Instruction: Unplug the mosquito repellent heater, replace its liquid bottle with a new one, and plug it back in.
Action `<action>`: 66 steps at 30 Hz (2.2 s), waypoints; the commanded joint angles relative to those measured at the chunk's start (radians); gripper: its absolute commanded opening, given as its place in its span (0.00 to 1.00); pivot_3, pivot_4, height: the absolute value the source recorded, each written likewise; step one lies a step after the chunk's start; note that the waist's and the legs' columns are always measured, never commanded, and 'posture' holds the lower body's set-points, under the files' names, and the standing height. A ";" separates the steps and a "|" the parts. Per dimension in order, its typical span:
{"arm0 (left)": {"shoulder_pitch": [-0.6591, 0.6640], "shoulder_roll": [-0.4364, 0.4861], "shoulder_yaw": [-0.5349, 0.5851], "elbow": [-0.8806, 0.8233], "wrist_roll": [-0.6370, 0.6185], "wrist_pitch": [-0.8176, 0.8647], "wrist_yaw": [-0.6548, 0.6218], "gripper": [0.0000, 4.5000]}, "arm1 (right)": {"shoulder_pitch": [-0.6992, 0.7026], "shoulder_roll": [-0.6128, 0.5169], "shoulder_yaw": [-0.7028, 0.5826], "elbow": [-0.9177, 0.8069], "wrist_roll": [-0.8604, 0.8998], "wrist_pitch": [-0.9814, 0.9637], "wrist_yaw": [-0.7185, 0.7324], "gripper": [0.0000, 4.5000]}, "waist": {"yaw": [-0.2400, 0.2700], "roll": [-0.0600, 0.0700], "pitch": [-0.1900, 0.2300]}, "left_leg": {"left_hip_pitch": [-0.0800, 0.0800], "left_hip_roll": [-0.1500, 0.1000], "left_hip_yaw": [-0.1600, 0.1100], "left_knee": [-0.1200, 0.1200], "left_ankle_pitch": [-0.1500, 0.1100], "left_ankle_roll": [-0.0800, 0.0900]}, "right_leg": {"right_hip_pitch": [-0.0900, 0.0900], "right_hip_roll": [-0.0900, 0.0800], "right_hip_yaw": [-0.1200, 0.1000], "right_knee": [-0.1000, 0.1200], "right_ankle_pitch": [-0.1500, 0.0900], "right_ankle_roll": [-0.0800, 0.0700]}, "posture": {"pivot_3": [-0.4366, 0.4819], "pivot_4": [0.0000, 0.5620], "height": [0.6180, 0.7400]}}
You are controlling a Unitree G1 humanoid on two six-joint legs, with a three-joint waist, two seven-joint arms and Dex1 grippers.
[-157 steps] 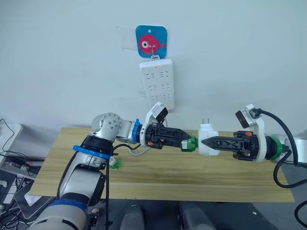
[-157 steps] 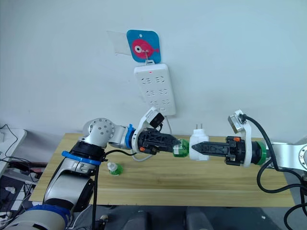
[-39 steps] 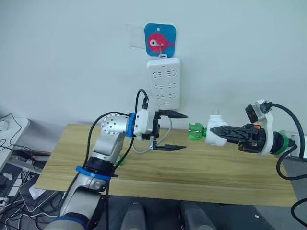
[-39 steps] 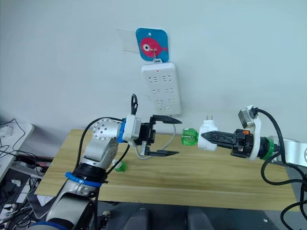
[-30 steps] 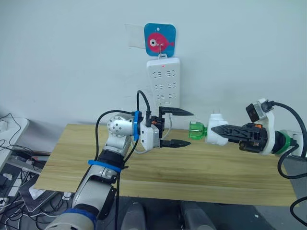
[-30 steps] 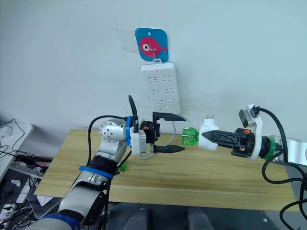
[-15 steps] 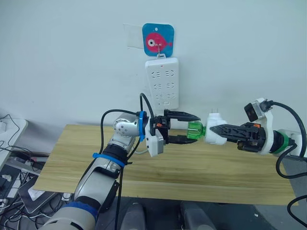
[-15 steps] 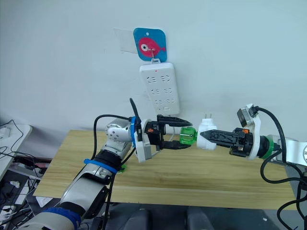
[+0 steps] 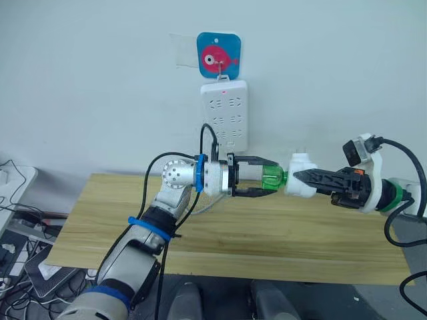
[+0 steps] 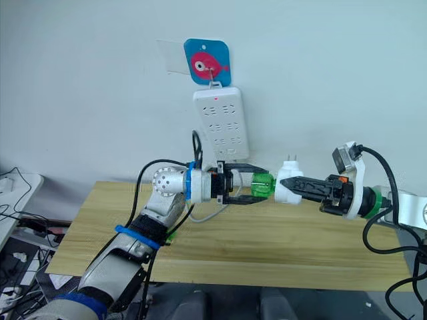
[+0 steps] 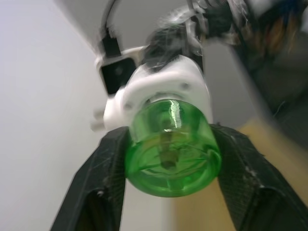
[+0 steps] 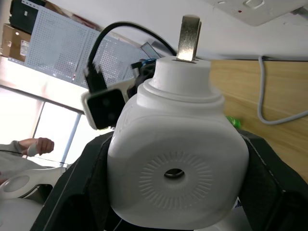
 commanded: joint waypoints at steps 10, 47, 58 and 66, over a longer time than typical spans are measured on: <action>-0.136 0.141 0.191 0.007 -0.569 1.473 0.163 0.49 | 0.038 -0.082 0.041 -0.163 0.025 -0.015 -0.017 0.67 | -0.016 0.000 0.000 | 0.001 0.000 -0.001 0.000 0.000 0.000 | 0.000 0.001 0.000 0.000 -0.003 0.005 | 0.43 0.27 1.00; 0.035 0.130 0.390 -0.187 -0.441 1.551 0.210 0.49 | -0.067 -0.060 0.411 0.607 -1.477 -0.343 0.306 0.67 | 0.006 0.002 0.006 | 0.002 -0.001 0.003 0.000 0.001 -0.002 | 0.000 -0.001 0.003 0.000 0.000 0.000 | 0.53 0.34 1.00; 0.043 0.135 0.382 -0.203 -0.436 1.548 0.202 0.49 | -0.159 0.028 0.385 0.762 -1.656 -0.382 0.425 0.75 | 0.017 0.002 0.009 | 0.002 -0.002 0.003 0.000 0.002 -0.004 | 0.000 -0.002 0.002 0.000 0.000 0.000 | 0.53 0.35 1.00; 0.045 0.135 0.377 -0.194 -0.430 1.541 0.195 0.49 | -0.135 -0.001 0.294 0.683 -1.667 -0.308 0.451 0.99 | 0.017 0.003 0.009 | 0.002 -0.002 0.003 0.000 0.002 -0.005 | 0.000 -0.002 0.003 0.000 0.000 0.000 | 0.51 0.33 1.00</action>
